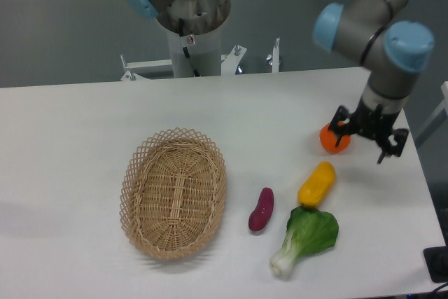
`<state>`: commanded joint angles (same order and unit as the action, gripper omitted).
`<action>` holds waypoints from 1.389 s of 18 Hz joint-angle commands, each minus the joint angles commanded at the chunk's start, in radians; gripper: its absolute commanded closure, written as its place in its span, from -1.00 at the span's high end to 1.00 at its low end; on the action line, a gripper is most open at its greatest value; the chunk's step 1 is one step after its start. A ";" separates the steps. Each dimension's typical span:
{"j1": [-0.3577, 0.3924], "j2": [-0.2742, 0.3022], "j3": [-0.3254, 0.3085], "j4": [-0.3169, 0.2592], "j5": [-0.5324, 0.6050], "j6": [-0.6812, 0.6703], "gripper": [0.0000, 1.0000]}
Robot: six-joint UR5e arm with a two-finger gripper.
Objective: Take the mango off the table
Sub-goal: 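Lower the open gripper down over the yellow mango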
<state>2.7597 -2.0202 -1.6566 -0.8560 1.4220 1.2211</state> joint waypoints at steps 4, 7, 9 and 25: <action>-0.037 -0.011 -0.038 0.034 0.008 -0.026 1.00; -0.060 -0.006 -0.071 0.054 0.008 -0.029 1.00; -0.072 -0.015 -0.075 0.086 0.017 -0.028 1.00; -0.100 -0.083 -0.095 0.166 0.064 -0.009 1.00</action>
<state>2.6600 -2.1030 -1.7518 -0.6904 1.4864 1.2118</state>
